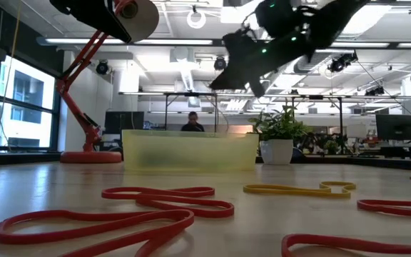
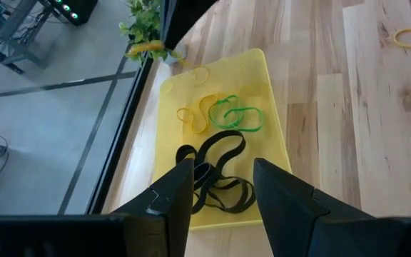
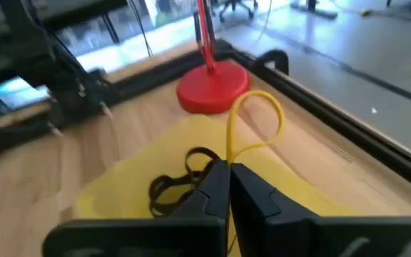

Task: Pick and place rubber bands into bin
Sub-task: Put the yellow rubber band into the yellow bin

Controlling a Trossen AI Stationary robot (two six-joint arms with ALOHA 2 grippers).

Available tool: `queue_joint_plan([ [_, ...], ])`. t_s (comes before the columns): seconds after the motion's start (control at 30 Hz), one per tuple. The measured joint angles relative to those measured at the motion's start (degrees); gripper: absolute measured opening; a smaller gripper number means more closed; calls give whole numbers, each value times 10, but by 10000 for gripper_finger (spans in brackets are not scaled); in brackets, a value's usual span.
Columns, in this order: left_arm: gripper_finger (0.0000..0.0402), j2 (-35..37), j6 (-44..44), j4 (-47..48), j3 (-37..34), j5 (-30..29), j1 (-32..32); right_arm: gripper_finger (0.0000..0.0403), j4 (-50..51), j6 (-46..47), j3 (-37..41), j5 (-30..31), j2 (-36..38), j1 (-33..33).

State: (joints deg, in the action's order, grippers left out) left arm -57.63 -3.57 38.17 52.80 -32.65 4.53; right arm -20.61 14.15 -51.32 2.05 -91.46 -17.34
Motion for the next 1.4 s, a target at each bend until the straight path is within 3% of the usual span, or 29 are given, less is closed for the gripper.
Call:
queue_joint_plan([
  [0.23,136,0,4,1,0,0,0,0,160,-35,-112,-37,-85,-33],
  [0.4,136,0,9,1,0,0,0,0,251,-59,-151,-38,-112,-50],
  [1.4,136,0,9,7,0,-11,0,2,264,-83,-149,-95,-114,-85],
])
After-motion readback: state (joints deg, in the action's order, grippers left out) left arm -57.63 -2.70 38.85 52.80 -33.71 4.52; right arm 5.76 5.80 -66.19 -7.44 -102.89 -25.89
